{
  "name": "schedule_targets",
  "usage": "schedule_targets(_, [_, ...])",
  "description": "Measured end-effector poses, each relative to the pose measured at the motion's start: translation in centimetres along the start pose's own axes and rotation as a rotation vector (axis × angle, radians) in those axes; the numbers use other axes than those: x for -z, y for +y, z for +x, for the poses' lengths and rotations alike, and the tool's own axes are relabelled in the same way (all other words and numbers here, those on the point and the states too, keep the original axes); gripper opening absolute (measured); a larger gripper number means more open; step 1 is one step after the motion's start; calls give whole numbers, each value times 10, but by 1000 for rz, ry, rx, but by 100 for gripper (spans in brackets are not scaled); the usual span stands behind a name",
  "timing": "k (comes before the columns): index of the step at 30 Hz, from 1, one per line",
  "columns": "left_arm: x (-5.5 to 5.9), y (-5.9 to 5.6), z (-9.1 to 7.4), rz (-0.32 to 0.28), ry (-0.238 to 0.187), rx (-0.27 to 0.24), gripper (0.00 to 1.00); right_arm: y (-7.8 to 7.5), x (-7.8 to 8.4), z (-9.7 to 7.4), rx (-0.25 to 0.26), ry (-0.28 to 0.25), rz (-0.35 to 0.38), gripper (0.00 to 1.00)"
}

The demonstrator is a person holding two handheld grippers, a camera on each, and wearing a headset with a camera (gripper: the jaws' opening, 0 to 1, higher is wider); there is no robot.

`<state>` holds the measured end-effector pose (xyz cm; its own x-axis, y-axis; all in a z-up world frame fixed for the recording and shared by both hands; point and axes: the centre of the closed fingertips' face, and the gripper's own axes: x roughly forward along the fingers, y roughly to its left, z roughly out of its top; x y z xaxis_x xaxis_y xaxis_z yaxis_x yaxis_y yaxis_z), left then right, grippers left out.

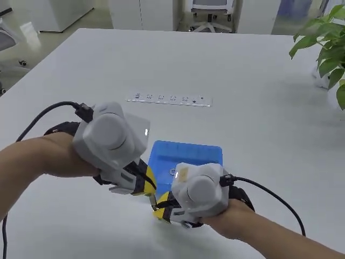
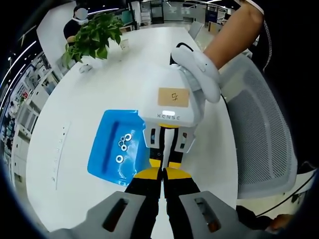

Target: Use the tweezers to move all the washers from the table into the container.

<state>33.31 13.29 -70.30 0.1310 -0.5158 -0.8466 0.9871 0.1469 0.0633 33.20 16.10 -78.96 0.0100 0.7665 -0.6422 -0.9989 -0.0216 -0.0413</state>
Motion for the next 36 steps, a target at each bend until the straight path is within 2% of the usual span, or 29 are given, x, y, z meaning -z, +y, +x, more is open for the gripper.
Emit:
schedule_targets(9, [-10,0,-19,13,-8,-15,5,-2,-17,-13,24,-9,-35,8])
schedule_targets(20, [-31,8,-35,43,-27,-35,5,-15,-34,-31,63,-25,-47,8])
schedule_targets(29, [-46,26,-40,82,-32,-43,5,-39,-40,-45,108,-40,-48,8])
schedule_targets(36, [-53,40,-35,101,-45,-43,5,-56,-36,-51,133,-33,-45,8])
